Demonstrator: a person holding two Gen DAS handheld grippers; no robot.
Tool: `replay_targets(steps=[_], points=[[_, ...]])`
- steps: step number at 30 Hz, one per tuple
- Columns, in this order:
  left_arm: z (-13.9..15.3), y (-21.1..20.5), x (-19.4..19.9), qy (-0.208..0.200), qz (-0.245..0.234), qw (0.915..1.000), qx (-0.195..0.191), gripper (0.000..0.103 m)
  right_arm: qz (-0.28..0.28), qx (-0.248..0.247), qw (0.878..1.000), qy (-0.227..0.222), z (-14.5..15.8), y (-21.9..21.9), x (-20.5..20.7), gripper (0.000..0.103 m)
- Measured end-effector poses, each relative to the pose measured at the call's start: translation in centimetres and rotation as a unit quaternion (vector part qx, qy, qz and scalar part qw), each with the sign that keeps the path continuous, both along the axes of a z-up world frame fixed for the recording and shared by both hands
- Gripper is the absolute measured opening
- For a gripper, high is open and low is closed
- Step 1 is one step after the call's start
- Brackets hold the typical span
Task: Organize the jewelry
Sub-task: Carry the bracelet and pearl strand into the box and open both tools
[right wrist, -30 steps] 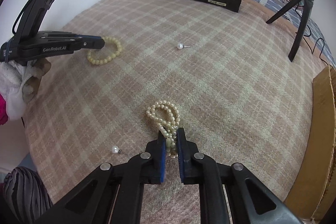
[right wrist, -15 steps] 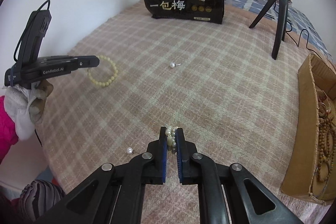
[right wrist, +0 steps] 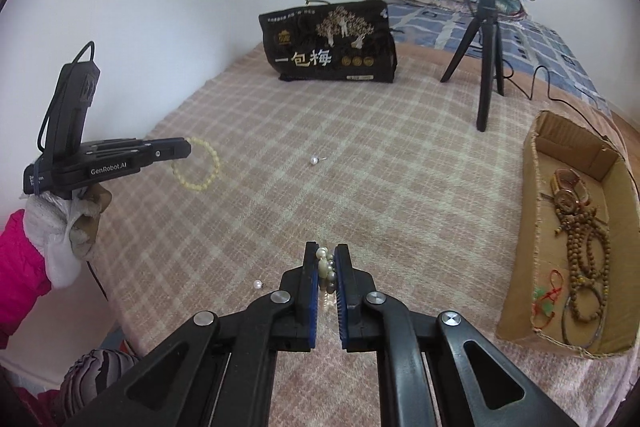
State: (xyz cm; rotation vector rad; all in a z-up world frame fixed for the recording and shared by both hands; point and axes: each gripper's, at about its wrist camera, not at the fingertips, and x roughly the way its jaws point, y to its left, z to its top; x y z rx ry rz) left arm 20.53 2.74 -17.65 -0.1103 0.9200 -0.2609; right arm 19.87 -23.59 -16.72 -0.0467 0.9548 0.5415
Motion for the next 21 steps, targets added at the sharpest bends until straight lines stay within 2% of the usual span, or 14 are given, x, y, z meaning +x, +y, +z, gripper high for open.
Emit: replay_targets(steps=[13, 21], points=[[1.7, -3.8, -0.2, -0.009, -0.034, 0.9992, -0.019, 0.005, -0.041, 0.018, 0.999, -0.026, 3.3, -5.0, -1.7, 0.005], [2.7, -7.8, 1.0, -0.018, -0.063, 0.9973, -0.032, 0.005, -0.082, 0.014, 0.996, -0.042, 5.0, -9.2, -2.4, 0.005]])
